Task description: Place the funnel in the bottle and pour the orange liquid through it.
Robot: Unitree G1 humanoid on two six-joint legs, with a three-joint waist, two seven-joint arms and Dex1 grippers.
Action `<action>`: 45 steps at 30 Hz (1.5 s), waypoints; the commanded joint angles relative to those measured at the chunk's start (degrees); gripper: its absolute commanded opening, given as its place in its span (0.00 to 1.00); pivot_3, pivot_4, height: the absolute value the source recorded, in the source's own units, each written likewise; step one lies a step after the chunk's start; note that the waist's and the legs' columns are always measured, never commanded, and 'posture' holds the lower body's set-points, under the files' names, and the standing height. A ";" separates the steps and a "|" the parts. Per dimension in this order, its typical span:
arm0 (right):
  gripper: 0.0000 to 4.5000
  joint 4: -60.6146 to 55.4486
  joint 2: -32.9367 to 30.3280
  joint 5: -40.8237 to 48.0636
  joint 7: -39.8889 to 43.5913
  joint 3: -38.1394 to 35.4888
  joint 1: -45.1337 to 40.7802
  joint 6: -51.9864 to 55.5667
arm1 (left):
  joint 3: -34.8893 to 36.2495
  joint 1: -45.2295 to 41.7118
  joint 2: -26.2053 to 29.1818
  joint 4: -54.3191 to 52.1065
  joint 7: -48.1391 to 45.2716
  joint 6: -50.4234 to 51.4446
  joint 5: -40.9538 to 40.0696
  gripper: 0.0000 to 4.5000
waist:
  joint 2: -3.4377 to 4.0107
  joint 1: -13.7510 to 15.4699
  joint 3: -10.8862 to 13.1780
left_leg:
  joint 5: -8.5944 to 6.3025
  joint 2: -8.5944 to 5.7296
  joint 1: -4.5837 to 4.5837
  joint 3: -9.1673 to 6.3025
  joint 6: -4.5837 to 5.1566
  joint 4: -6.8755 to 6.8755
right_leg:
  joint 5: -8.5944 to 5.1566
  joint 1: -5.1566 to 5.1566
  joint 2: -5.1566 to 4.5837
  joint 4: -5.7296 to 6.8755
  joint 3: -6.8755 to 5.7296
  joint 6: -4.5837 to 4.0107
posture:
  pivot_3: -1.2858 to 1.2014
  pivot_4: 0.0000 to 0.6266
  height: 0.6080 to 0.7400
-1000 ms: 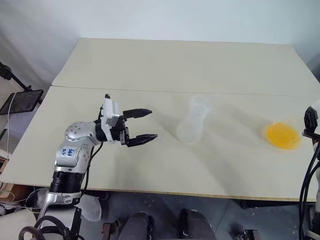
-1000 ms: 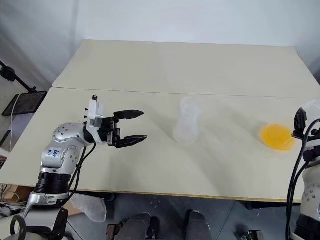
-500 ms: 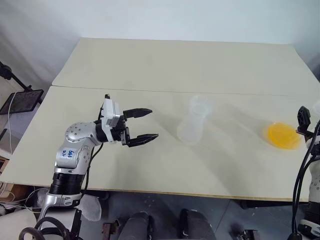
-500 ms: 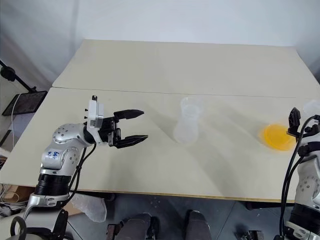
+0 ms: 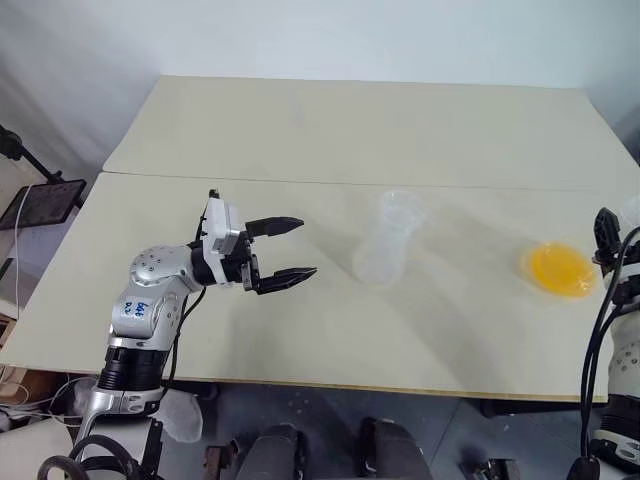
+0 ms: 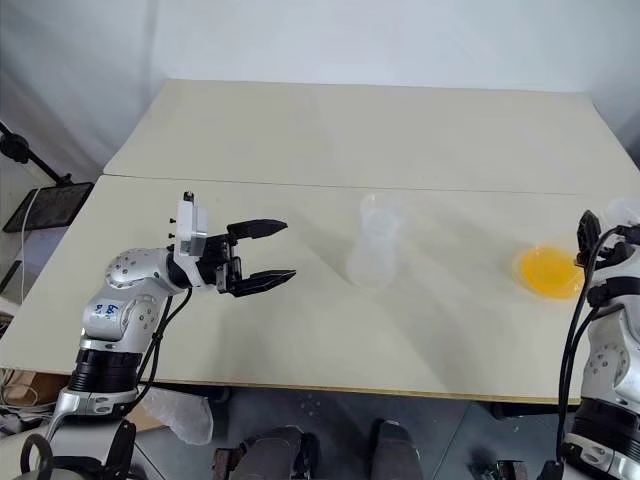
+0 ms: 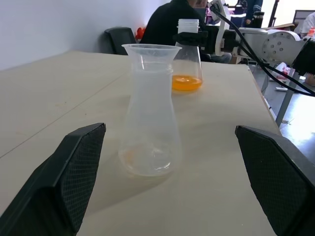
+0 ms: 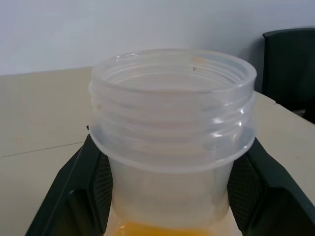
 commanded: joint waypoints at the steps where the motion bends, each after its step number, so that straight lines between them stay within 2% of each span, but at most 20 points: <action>1: 0.57 -0.40 -0.13 -0.26 0.65 -0.19 -0.59 -1.89 | 1.01 0.70 0.66 -3.20 0.36 0.06 -1.65 1.00 | 0.00 -0.08 0.00 | 0.00 0.00 0.00 0.00 0.00 0.00 | 0.00 0.00 0.00 -0.01 0.00 0.00 | 0.52 0.24 1.00; 6: 0.57 -2.51 0.42 -1.54 2.12 1.00 0.03 -5.84 | 1.14 0.96 0.88 -3.59 0.64 0.43 -1.76 1.00 | 0.01 -0.14 0.00 | 0.00 0.01 0.00 0.00 0.00 -0.01 | 0.00 0.00 0.01 -0.04 0.01 0.00 | 0.52 0.24 1.00; 9: 0.57 -6.66 1.18 0.17 2.03 1.89 -0.52 -4.13 | 1.31 0.95 1.09 -3.65 0.77 0.61 -1.85 1.00 | 0.05 -0.17 0.03 | 0.00 0.02 -0.01 0.00 -0.01 -0.01 | 0.00 0.00 0.01 -0.04 0.01 0.00 | 0.52 0.24 1.00; 12: 0.57 -11.98 -0.87 -1.90 4.45 6.01 -2.04 -4.40 | 1.62 1.42 1.45 -3.55 0.75 0.38 -1.87 1.00 | 0.10 -0.36 0.05 | 0.00 0.02 -0.02 0.00 -0.01 -0.01 | 0.00 -0.02 0.01 -0.04 0.01 0.00 | 0.52 0.24 1.00; 14: 0.57 -15.27 -1.33 -0.20 7.01 7.58 -2.55 -3.82 | 1.79 1.52 1.54 -3.47 0.90 0.40 -1.82 1.00 | 0.14 -0.48 0.08 | 0.00 0.02 -0.02 0.00 -0.01 -0.02 | 0.00 -0.02 0.01 -0.05 0.00 0.00 | 0.52 0.24 1.00; 17: 0.57 -23.45 -2.61 -6.31 5.14 16.09 -3.07 1.86 | 2.06 2.29 1.26 -3.75 1.69 0.29 -1.79 1.00 | 0.15 -0.57 0.07 | 0.00 0.04 -0.03 -0.04 -0.01 -0.05 | 0.00 -0.04 0.01 -0.05 0.00 0.00 | 0.52 0.24 1.00; 19: 0.57 -25.99 -2.71 -6.63 6.16 19.15 -2.97 4.04 | 1.80 2.74 0.85 -4.03 2.20 0.06 -1.69 1.00 | 0.12 -0.62 0.07 | 0.00 0.05 -0.03 -0.07 -0.02 -0.05 | 0.00 -0.03 0.01 -0.06 0.01 0.00 | 0.52 0.24 1.00; 26: 0.57 -25.69 -7.97 -24.73 6.02 27.82 -4.80 -2.88 | 0.95 4.52 -0.82 -5.95 4.29 0.05 -1.73 1.00 | 0.12 0.31 0.08 | 0.00 -0.09 -0.14 -0.08 0.00 -0.03 | 0.04 -0.02 -0.06 -0.22 -0.03 0.07 | 0.52 0.24 1.00; 41: 0.57 -25.93 -8.75 -40.69 6.45 32.55 -6.08 -14.19 | -0.59 4.50 -3.34 -6.76 6.45 -0.75 -1.14 1.00 | 0.10 0.18 0.09 | 0.01 -0.02 -0.13 -0.02 -0.02 -0.04 | 0.05 -0.02 0.03 -0.26 -0.18 0.09 | 0.52 0.24 1.00; 45: 0.57 -25.59 -9.75 -47.36 5.72 33.98 -5.72 -17.48 | -1.13 4.75 -3.84 -6.96 6.65 -0.87 -1.09 1.00 | 0.10 0.08 0.09 | 0.01 -0.02 -0.13 -0.02 -0.02 -0.04 | 0.05 -0.02 0.03 -0.26 -0.18 0.09 | 0.52 0.24 1.00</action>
